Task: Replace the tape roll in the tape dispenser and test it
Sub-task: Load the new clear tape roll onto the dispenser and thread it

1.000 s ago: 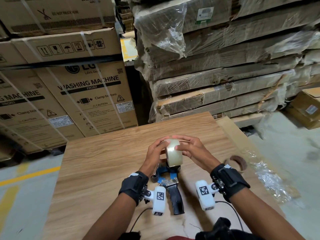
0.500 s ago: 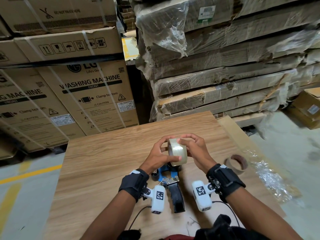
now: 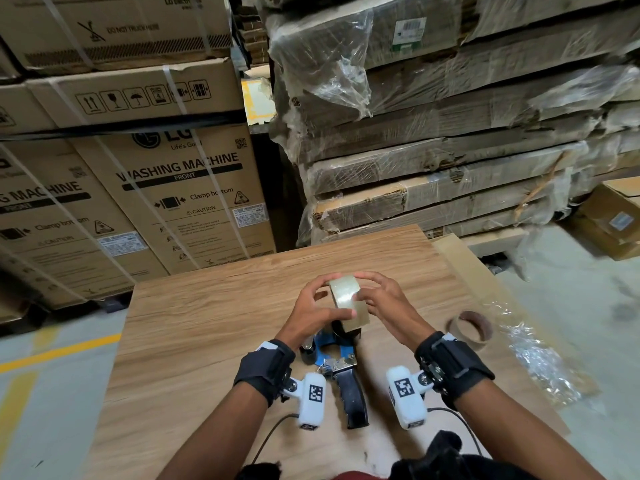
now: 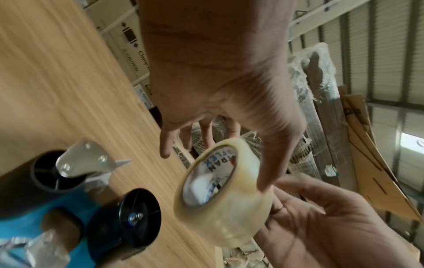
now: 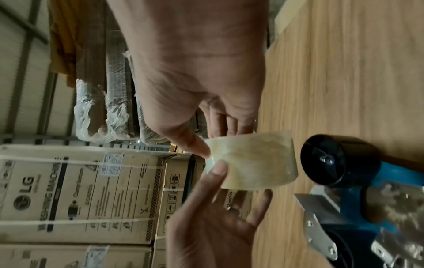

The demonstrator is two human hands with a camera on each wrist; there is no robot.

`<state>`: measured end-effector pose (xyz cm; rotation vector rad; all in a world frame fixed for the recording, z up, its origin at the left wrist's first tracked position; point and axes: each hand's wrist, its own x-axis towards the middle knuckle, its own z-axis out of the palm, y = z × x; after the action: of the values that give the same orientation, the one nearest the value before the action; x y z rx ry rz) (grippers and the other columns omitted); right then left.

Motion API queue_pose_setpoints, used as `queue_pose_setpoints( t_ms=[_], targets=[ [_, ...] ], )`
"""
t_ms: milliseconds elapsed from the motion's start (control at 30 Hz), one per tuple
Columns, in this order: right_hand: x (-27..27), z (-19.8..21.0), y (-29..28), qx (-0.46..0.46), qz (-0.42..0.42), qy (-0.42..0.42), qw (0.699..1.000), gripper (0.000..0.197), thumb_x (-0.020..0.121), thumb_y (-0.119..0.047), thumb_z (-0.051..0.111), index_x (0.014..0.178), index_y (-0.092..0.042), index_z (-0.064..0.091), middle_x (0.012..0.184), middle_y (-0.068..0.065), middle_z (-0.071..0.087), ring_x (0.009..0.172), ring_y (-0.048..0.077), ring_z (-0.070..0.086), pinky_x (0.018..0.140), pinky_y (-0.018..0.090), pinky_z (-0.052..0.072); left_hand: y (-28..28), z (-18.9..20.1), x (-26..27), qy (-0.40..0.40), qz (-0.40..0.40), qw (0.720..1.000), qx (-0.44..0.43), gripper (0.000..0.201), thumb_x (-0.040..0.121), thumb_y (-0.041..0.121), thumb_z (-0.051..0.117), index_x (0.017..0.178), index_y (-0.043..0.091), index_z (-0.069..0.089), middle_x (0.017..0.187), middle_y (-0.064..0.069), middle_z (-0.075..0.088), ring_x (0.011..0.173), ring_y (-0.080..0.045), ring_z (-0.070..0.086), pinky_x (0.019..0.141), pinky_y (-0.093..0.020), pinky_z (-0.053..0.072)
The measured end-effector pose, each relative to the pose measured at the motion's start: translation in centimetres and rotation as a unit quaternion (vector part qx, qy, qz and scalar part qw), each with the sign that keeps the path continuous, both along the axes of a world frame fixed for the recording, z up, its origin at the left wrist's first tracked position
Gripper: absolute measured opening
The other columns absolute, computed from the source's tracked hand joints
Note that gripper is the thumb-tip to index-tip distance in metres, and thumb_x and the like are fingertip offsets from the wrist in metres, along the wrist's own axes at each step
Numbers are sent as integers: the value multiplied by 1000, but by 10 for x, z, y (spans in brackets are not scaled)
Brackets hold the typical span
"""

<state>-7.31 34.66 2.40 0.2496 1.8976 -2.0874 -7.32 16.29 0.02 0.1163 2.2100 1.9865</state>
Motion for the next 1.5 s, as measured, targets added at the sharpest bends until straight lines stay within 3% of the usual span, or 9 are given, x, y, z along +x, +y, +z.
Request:
queue_pose_setpoints(
  t_ms=[133,467,633,833,1000,1133,1267,1400,1500],
  targets=[
    [1,2,-1,95,45,26,994,50,79,1,67,121,-28,68,107,9,80,95,21,70,74,28,51,-3,2,-6,23,25,996,-83,45,71,35,78,115,29,72,128,4,64,120,-15,57,97,-28,46],
    [-2,-4,3,143,83,35,986,53,77,3,68,121,-26,70,97,3,70,77,7,58,64,19,44,-2,7,-14,87,7,976,-199,18,82,15,79,100,16,77,78,10,69,66,0,58,68,-11,46],
    [-1,0,5,144,84,41,985,54,70,-11,66,122,-27,69,80,1,70,88,20,64,83,33,51,1,6,-11,107,8,973,-205,4,85,20,76,88,17,75,84,6,73,75,-8,64,71,-17,50],
    [-3,1,6,151,109,49,981,69,82,2,67,143,-28,54,105,6,72,110,14,64,90,27,50,2,5,-8,152,11,961,-229,8,92,17,69,85,20,71,81,8,68,76,-6,61,69,-20,48],
    [-5,1,8,170,127,50,976,67,70,-11,67,135,-26,66,87,-1,76,102,21,68,105,37,50,-2,0,-10,113,-1,972,-207,12,91,23,68,83,31,68,82,7,69,81,-15,63,71,-29,53],
    [-5,4,12,170,146,58,973,58,79,2,65,131,-23,70,116,30,70,116,31,65,89,20,50,-8,4,-14,68,-24,985,-159,13,89,12,72,80,21,71,73,6,69,67,-13,64,62,-29,56],
    [-6,2,13,167,161,59,971,57,74,-4,66,127,-23,72,102,27,76,91,21,65,86,26,48,-13,4,-14,14,-34,994,-99,15,88,5,73,78,17,72,70,5,68,64,-9,60,60,-22,47],
    [-9,-3,14,179,151,62,970,57,80,3,63,132,-18,68,61,-10,61,65,5,56,84,24,44,-4,9,-9,80,24,981,-174,12,87,8,74,79,17,75,71,5,72,66,-4,63,65,-19,53],
    [-10,3,13,172,165,60,969,59,73,-4,63,129,-22,71,72,1,54,76,12,50,79,23,44,-2,9,-8,59,32,988,-140,13,90,3,70,81,11,72,70,-1,70,61,-7,65,62,-23,57]
  ],
)
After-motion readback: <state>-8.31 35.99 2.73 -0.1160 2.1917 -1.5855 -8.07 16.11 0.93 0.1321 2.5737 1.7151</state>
